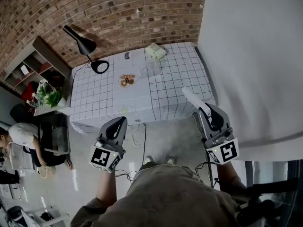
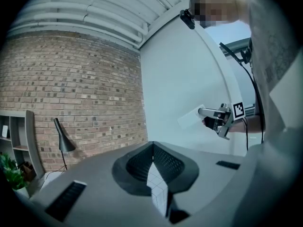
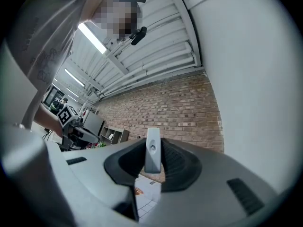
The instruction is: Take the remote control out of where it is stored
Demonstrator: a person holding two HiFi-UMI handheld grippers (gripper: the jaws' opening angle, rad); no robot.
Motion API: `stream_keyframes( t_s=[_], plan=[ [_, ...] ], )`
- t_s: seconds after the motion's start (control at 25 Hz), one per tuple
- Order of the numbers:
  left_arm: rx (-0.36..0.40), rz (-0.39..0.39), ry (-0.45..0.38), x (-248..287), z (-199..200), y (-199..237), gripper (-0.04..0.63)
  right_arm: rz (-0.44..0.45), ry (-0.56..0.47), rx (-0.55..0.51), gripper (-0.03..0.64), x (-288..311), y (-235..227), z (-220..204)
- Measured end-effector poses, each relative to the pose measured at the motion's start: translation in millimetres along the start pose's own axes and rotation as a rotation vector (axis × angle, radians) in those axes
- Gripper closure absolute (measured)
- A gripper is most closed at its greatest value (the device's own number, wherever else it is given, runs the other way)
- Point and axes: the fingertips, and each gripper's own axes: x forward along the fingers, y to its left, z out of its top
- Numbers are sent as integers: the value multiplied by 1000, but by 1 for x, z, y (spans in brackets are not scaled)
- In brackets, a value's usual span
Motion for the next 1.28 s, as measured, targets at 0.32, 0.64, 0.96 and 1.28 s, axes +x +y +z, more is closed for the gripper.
stream_keyframes(
  t_s=[0.32,0.64,0.96,1.28],
  plan=[
    [-8,-29,-3,-12,5,22,591,11,11,-19,534,20,28,12],
    [-29,-98,-13,-19,2,31,591,8,0,-52,534,29,61,35],
    [-28,-141,-34,-28,9,35,591,-9,-35,-48,534,26,94,63],
    [-23,-132,-121,-42,31,38,591,-12,-56,-79,534,24,105,69]
  ],
)
